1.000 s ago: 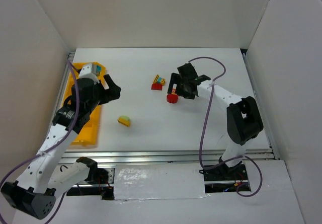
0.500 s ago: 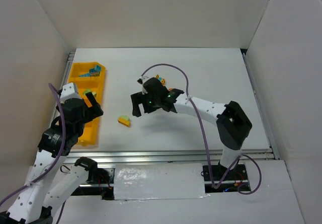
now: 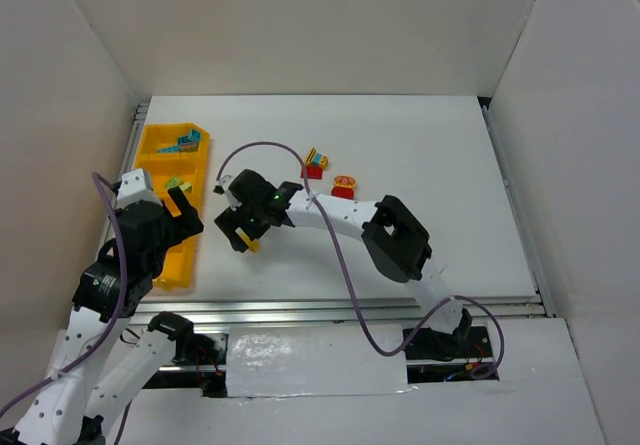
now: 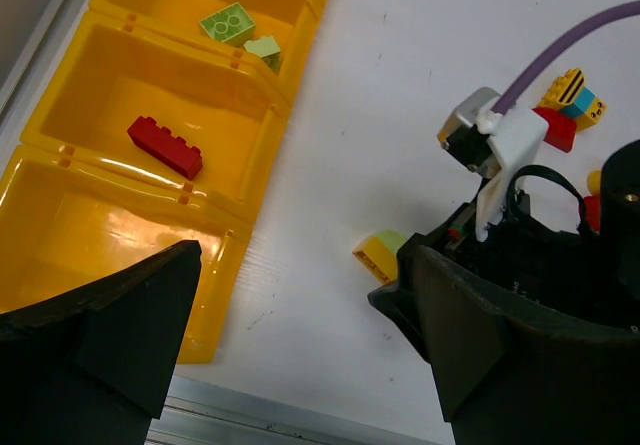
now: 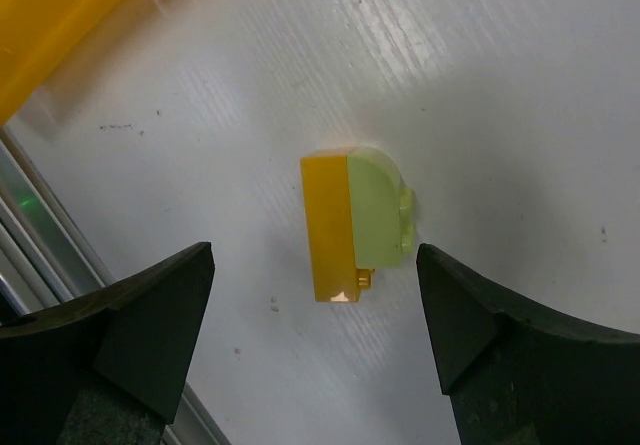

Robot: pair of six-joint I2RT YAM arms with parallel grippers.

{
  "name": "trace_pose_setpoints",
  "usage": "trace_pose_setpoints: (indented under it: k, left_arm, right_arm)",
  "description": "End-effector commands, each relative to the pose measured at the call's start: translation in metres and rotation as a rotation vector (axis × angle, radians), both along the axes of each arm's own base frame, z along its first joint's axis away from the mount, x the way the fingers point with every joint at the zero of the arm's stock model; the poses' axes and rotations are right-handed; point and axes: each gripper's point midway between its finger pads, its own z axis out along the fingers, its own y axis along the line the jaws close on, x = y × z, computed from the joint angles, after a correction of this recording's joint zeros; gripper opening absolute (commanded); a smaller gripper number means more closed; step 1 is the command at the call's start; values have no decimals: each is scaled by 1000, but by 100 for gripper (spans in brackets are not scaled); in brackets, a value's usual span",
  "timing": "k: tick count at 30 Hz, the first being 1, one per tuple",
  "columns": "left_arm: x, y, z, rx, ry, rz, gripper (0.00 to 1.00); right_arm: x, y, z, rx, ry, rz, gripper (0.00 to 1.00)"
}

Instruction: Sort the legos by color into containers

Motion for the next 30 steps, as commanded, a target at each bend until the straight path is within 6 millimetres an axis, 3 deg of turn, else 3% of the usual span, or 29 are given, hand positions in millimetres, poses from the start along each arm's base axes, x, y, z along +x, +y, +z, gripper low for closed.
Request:
trace_pose_setpoints:
  k: [1, 9, 17, 20, 24, 26, 28, 29, 30]
  left_arm:
    - [6, -4, 7, -1, -34, -31, 100]
    - [6, -9, 10, -8, -55, -62, 99]
    - [6, -7, 9, -10, -54, -51, 100]
    - [6, -7, 9, -15, -59, -53, 100]
    - [7, -9, 8, -14, -53, -61, 99]
    - [8, -9, 6, -14, -45, -64, 99]
    - [8, -10, 5, -19, -42, -63, 99]
    - [8, -11, 6, -25, -46, -62, 99]
    - [9, -14, 5, -45, -44, -71, 100]
  right_arm:
    - [11, 3, -1, -45, -42, 31, 90]
    - [23, 6, -17, -105, -76, -24, 87]
    - [0, 22, -23, -56, -14, 38, 74]
    - [-5, 20, -26, -37, 5, 39, 59]
    - [-5, 20, -14, 5, -14, 14, 14]
    - [-3, 20, -1, 34, -27, -7, 11]
    - [-3, 10, -1, 24, -31, -42, 7]
    - [-1, 9, 19, 63, -44, -73, 5]
    - [-5, -3, 13, 45, -35, -97, 2]
